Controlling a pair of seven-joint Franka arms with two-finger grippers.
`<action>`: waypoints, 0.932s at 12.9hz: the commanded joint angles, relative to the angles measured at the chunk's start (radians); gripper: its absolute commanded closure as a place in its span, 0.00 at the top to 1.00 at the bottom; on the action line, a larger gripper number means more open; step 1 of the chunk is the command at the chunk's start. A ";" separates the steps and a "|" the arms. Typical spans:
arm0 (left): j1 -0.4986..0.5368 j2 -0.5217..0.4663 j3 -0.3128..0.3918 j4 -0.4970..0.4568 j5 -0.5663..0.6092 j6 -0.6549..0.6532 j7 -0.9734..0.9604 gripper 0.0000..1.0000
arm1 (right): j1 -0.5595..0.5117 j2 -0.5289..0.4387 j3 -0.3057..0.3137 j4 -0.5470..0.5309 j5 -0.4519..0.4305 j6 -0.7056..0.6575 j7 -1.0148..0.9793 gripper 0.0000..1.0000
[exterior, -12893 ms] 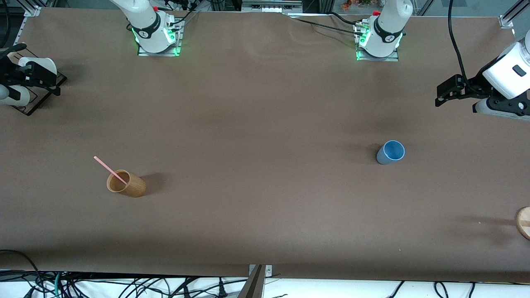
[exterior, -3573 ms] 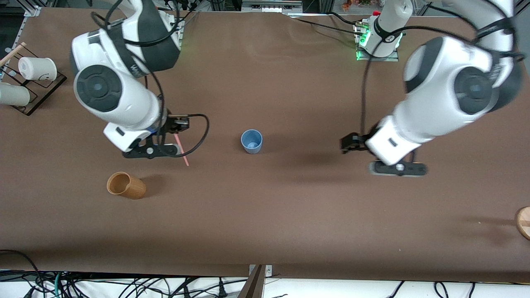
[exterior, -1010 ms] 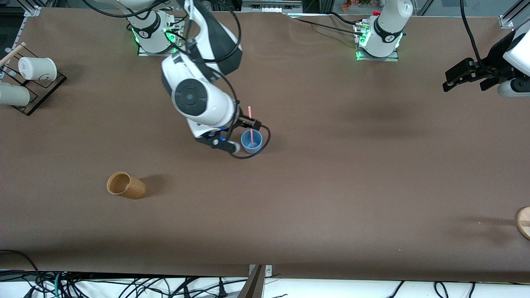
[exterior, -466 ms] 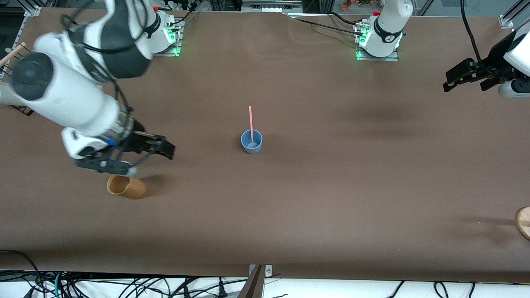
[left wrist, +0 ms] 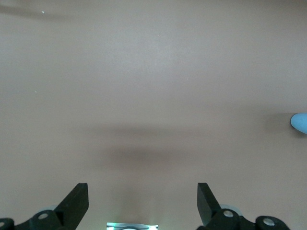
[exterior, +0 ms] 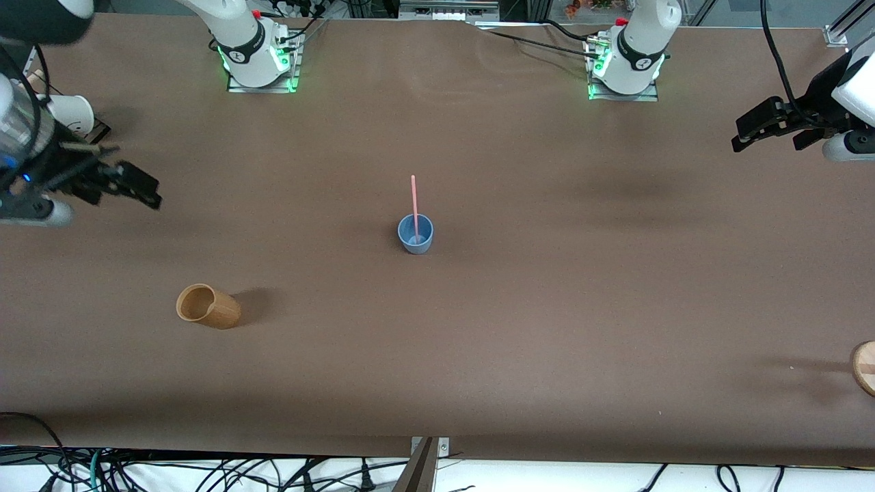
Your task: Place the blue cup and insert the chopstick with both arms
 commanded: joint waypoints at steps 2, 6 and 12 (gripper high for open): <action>0.006 -0.015 0.000 -0.023 -0.017 0.015 0.012 1.00 | -0.182 -0.151 0.170 -0.148 -0.043 -0.006 -0.088 1.00; 0.006 -0.015 0.000 -0.023 -0.019 0.015 0.012 1.00 | -0.193 -0.152 0.170 -0.139 -0.031 -0.052 -0.136 1.00; 0.006 -0.013 0.002 -0.023 -0.031 0.015 0.012 1.00 | -0.193 -0.140 0.170 -0.124 -0.008 -0.052 -0.136 1.00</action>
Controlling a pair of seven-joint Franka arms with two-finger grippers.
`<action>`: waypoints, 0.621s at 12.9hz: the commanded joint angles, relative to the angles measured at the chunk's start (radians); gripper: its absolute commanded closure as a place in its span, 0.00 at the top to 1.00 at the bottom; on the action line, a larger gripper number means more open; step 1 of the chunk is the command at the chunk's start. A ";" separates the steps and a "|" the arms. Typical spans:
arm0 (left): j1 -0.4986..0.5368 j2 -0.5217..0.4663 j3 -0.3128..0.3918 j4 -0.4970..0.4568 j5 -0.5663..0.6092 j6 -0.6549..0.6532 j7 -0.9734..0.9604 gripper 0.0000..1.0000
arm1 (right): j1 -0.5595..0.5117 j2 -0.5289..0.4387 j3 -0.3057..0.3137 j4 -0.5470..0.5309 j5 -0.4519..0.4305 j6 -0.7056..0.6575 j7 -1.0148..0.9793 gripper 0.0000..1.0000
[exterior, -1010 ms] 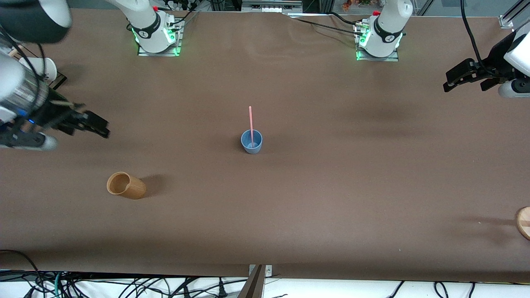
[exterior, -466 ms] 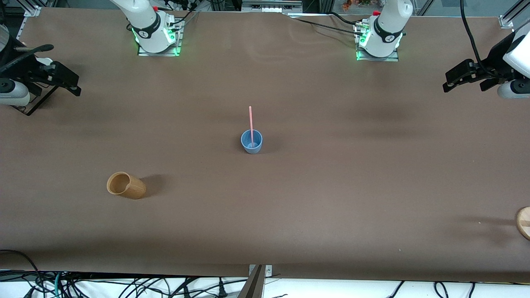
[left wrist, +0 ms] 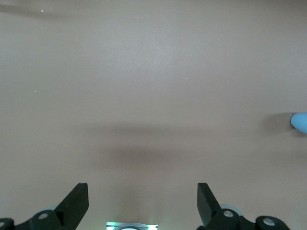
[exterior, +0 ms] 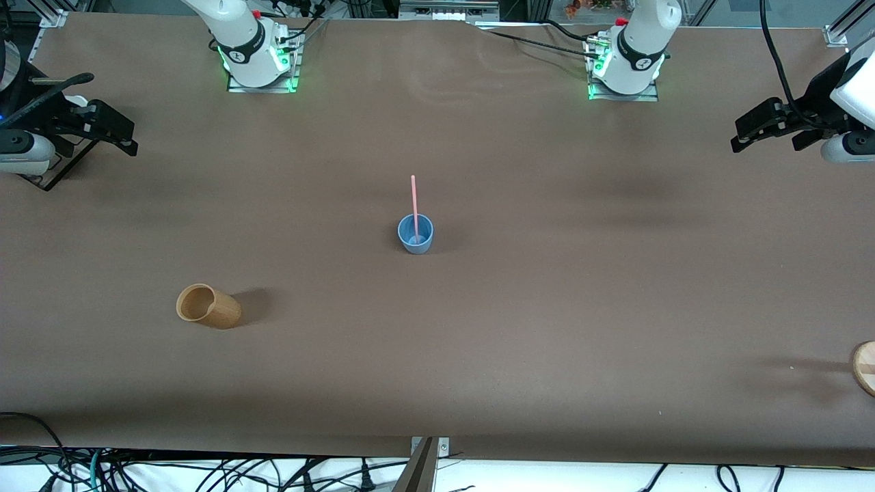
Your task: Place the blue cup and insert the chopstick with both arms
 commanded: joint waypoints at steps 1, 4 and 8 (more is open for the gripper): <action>0.007 -0.015 0.002 -0.020 -0.028 0.015 0.012 1.00 | -0.021 -0.008 0.014 -0.004 0.015 -0.005 -0.017 1.00; 0.006 -0.013 0.002 -0.020 -0.028 0.015 0.012 1.00 | -0.021 -0.008 0.014 0.002 0.015 -0.005 -0.017 1.00; 0.013 -0.013 0.003 -0.020 -0.028 0.015 0.012 1.00 | -0.019 -0.011 0.017 0.001 0.013 -0.005 -0.017 1.00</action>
